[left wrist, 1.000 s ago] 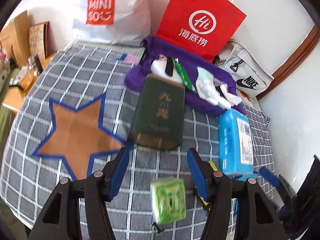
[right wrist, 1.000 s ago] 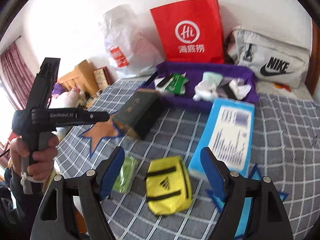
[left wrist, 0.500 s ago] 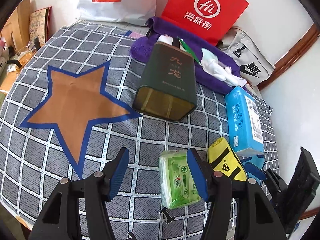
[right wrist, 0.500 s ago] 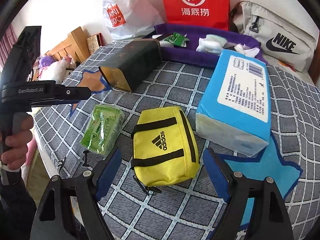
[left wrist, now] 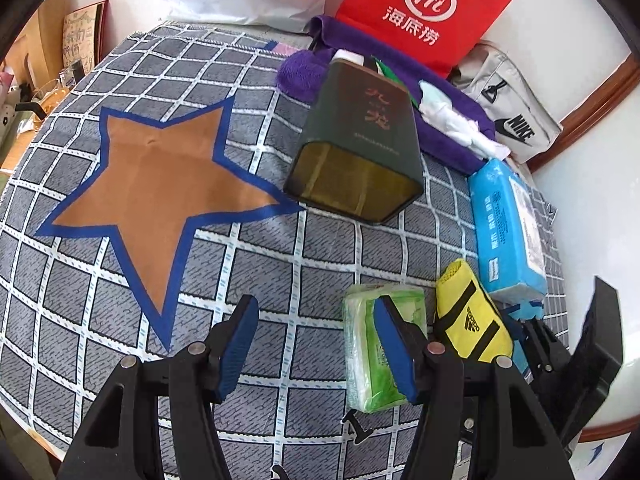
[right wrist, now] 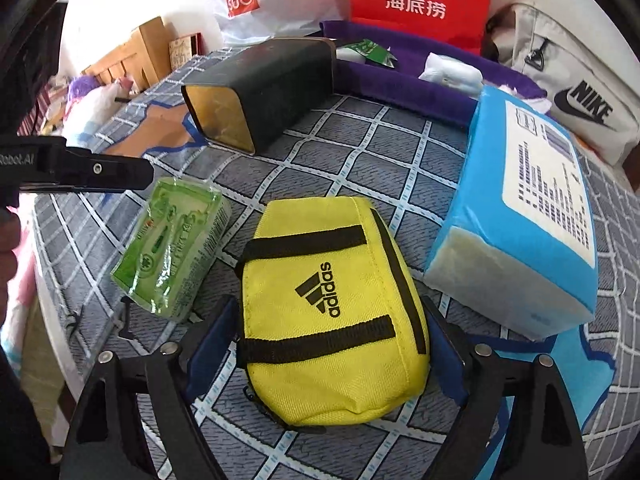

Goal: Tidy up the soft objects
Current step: 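Move the left tool to the green wipe pack while the right tool reaches the yellow pouch, then grasp the green wipe pack with the left tool while the right tool grasps the yellow pouch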

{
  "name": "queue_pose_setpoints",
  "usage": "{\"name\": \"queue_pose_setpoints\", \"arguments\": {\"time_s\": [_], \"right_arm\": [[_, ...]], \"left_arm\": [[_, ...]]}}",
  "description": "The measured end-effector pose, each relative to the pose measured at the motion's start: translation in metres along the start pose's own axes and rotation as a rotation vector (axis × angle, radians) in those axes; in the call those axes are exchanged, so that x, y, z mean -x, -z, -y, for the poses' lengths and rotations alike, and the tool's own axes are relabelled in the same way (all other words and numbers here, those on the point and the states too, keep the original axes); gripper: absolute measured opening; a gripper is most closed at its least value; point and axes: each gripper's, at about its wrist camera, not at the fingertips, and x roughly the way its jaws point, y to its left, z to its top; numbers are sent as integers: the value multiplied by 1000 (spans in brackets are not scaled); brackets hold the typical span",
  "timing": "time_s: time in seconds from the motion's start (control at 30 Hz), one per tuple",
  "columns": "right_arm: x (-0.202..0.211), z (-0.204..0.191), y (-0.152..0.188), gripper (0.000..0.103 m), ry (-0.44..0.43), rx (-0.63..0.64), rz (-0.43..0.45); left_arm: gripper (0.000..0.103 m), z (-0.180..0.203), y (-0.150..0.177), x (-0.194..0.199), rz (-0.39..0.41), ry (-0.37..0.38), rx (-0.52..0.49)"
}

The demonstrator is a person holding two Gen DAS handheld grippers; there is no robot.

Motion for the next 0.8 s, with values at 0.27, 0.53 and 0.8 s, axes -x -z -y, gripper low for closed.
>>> {"name": "queue_pose_setpoints", "arguments": {"time_s": [0.27, 0.53, 0.8], "right_arm": [[23, 6, 20, 71, -25, -40, 39], [43, 22, 49, 72, -9, -85, 58], [52, 62, 73, 72, -5, -226, 75]], "left_arm": [[58, 17, 8, -6, -21, -8, -38], [65, 44, 23, -19, -46, 4, -75], [78, 78, 28, -35, -37, -119, -185]]}}
